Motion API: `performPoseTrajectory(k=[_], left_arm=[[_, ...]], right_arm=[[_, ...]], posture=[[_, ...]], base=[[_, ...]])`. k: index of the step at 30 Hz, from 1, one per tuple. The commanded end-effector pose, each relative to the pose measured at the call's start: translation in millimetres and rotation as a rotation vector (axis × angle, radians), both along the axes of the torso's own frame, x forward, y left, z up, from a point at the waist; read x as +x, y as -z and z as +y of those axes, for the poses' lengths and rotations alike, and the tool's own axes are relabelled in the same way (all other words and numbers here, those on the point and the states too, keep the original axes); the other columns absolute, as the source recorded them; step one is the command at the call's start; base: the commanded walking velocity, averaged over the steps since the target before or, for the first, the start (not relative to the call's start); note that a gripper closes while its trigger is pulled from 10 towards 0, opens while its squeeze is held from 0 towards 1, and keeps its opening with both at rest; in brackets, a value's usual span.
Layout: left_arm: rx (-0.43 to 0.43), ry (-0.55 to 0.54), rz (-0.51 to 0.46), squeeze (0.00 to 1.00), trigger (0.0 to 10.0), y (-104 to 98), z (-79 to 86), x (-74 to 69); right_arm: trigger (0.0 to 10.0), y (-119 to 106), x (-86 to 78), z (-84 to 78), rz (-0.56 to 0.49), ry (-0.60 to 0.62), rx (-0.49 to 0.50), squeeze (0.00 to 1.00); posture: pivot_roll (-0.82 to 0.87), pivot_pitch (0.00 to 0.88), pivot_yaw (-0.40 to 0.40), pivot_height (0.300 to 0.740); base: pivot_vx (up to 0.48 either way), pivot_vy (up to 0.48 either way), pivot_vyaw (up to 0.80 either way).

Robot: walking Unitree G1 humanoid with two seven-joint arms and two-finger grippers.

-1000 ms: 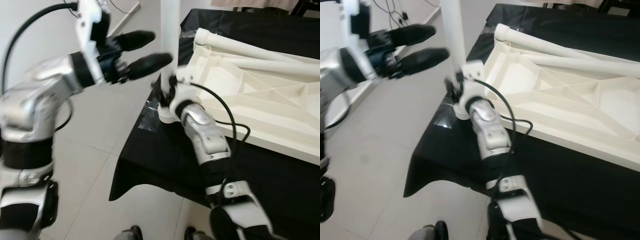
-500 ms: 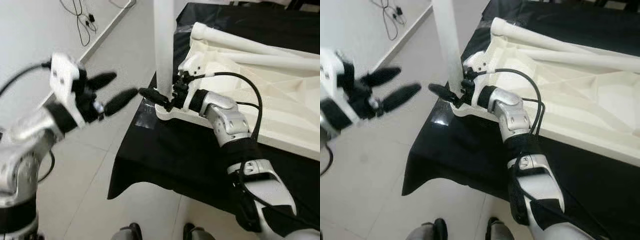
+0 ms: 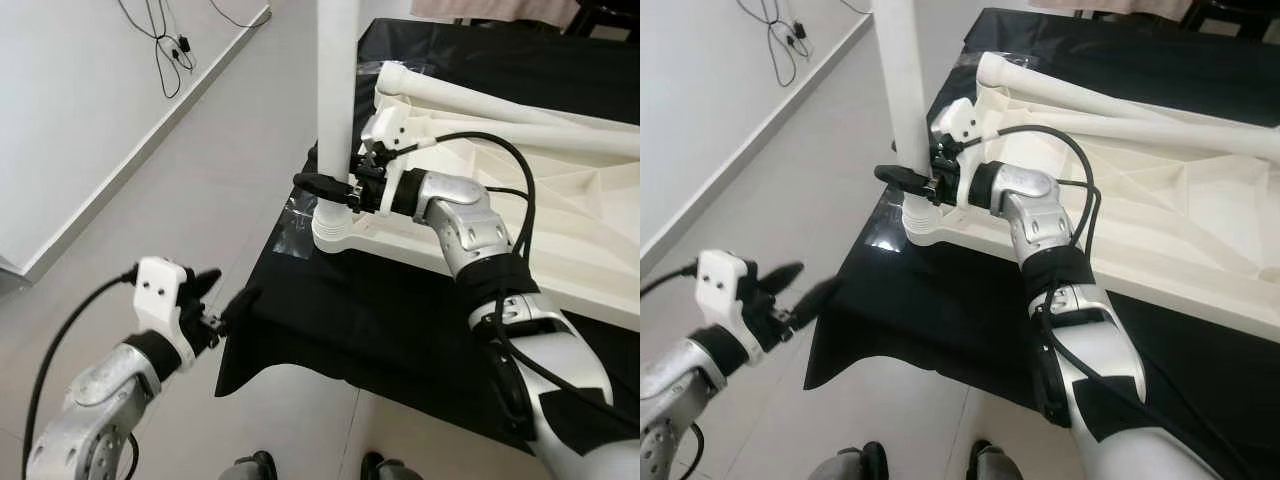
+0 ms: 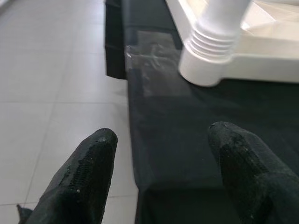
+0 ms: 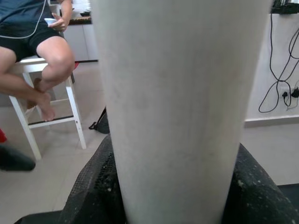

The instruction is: Building children table

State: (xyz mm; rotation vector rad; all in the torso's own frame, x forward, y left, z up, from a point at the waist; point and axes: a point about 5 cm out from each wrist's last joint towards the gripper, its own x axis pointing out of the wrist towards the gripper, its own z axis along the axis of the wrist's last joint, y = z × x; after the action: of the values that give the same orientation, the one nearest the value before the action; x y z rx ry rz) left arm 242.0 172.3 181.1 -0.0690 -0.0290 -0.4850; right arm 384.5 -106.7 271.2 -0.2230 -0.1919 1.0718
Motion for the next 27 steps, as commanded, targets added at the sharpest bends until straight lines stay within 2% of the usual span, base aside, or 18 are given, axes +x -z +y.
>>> performPoseTrajectory(k=[1,2,3,4,5,6,7,8,9,10,16,17,21,22,23,25,26,27], left_arm=[[-0.025,-0.006,0.035,0.0,10.0,12.0,-2.9,-4.7],[-0.025,-0.006,0.035,0.0,10.0,12.0,-2.9,-4.7],[-0.037,0.012,0.063,0.0,10.0,23.0,-10.6,-9.9],[-0.037,0.012,0.063,0.0,10.0,23.0,-10.6,-9.9],[-0.039,0.031,0.096,0.0,10.0,33.8,-18.1,-15.8],[-0.047,0.023,0.101,0.0,10.0,39.6,-22.3,-20.2],[-0.047,0.023,0.101,0.0,10.0,39.6,-22.3,-20.2],[-0.048,0.001,0.094,0.0,10.0,40.6,-20.3,-20.5],[-0.048,0.001,0.094,0.0,10.0,40.6,-20.3,-20.5],[-0.043,-0.024,0.076,0.0,10.0,40.5,-16.4,-17.2],[-0.02,0.005,0.052,0.0,10.0,41.5,-19.9,-10.9],[0.004,0.035,0.03,0.0,10.0,40.4,-23.7,-7.1],[0.025,0.063,0.01,0.0,10.0,39.3,-27.2,-3.1],[0.041,0.087,-0.007,0.0,10.0,38.9,-30.2,-0.4],[0.049,0.123,-0.02,0.0,10.0,38.9,-34.1,2.9],[0.052,0.142,-0.028,0.0,10.0,39.6,-36.6,4.6],[0.049,0.175,-0.027,0.0,10.0,40.9,-39.4,5.3],[0.046,0.2,-0.026,0.0,10.0,41.9,-41.6,5.8]], right_arm=[[0.0,35.0,-6.0,-2.7,0.11,0.024,-0.057,0.0],[0.0,35.0,-6.0,-2.7,0.11,0.024,-0.057,0.0],[0.0,60.9,-12.8,-12.1,0.173,0.25,-0.029,0.0],[0.0,60.9,-12.8,-12.1,0.173,0.25,-0.029,0.0],[0.0,91.6,-31.2,-21.5,0.237,0.559,0.016,0.0],[0.0,121.4,-60.6,-26.9,0.284,0.779,0.017,0.0],[0.0,121.4,-60.6,-26.9,0.284,0.779,0.017,0.0],[0.0,138.8,-83.4,-24.1,0.321,0.882,0.023,0.0],[0.0,138.8,-83.4,-24.1,0.321,0.882,0.023,0.0],[0.0,145.0,-94.6,-11.1,0.307,0.866,0.016,0.0],[0.0,137.8,-80.7,-3.0,0.267,0.826,0.02,0.0],[10.0,136.8,-73.4,-0.3,0.267,0.802,0.015,0.0],[10.0,133.6,-65.5,2.5,0.275,0.744,0.036,0.0],[10.0,127.2,-61.6,3.9,0.277,0.693,0.07,1.0],[10.0,116.2,-52.8,4.1,0.273,0.585,0.104,1.0],[10.0,106.6,-52.6,4.5,0.271,0.543,0.127,1.0],[10.0,96.4,-50.5,4.0,0.245,0.449,0.123,0.77],[10.0,89.4,-49.1,3.6,0.236,0.358,0.123,0.0]], posture=[[0.06,0.21,-0.001,0.74],[0.06,0.21,-0.001,0.74],[0.04,0.214,-0.006,0.74],[0.04,0.214,-0.006,0.74],[0.03,0.218,0.005,0.74],[0.03,0.228,0.028,0.74],[0.03,0.228,0.028,0.74],[0.02,0.223,0.043,0.74],[0.02,0.223,0.043,0.74],[0.02,0.207,0.062,0.74],[0.03,0.193,0.062,0.74],[0.05,0.18,0.053,0.74],[0.05,0.171,0.051,0.74],[0.05,0.166,0.048,0.74],[0.06,0.156,0.041,0.74],[0.06,0.155,0.04,0.74],[0.06,0.151,0.038,0.74],[0.06,0.149,0.037,0.74]], base=[[0.0,0.0,0.0],[0.0,0.0,0.0],[0.0,0.0,0.0],[0.0,0.0,0.0],[0.0,0.0,0.0],[0.0,0.0,0.0],[0.0,0.0,0.0],[0.0,0.0,0.0],[0.0,0.0,0.0],[0.0,0.0,0.0],[0.0,0.0,0.0],[0.0,0.0,0.0],[0.0,0.0,0.0],[0.0,0.0,0.0],[0.0,0.0,0.0],[0.0,0.0,0.0],[0.0,0.0,0.0],[0.0,0.0,0.0]])
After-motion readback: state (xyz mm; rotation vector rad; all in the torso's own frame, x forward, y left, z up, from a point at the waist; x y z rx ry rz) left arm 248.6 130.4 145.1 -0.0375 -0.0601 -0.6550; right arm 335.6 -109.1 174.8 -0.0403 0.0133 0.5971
